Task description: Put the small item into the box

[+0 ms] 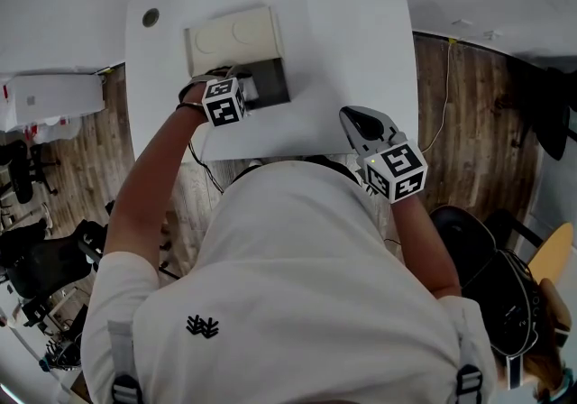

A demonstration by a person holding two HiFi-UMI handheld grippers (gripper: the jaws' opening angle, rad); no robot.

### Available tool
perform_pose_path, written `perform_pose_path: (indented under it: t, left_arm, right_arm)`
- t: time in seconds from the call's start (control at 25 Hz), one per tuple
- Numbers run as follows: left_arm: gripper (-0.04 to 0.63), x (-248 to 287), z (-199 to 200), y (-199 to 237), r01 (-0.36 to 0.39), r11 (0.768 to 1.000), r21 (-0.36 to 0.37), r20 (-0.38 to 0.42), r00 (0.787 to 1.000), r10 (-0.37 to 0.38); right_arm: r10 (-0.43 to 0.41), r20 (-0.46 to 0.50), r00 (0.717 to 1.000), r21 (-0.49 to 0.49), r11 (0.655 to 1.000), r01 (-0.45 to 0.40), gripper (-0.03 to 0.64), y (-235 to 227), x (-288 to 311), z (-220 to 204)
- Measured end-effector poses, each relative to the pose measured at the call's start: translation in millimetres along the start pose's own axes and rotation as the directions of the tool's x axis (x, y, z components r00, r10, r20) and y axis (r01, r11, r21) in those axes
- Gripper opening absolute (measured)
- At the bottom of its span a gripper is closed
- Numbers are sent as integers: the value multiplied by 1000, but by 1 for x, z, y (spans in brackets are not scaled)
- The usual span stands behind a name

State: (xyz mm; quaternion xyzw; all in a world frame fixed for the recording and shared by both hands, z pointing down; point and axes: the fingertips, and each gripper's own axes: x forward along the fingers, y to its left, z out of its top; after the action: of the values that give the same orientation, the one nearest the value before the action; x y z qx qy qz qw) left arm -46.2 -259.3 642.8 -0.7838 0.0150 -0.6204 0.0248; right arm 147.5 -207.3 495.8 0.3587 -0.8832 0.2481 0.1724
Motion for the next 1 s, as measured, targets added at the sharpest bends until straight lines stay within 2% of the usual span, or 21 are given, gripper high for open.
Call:
perform_pose_path:
  t: [0.64,1.0]
  left_arm:
    - [306,-5,3,15,-43,997,-62,37,998,45]
    - [305,-18,9,19,-60,983,-172,132,988,84]
  right_arm:
    - [32,-12,999,-19,999,-32,11,-4,11,2]
    - [54,-16,998,-43,998,-55,11,5,20,5]
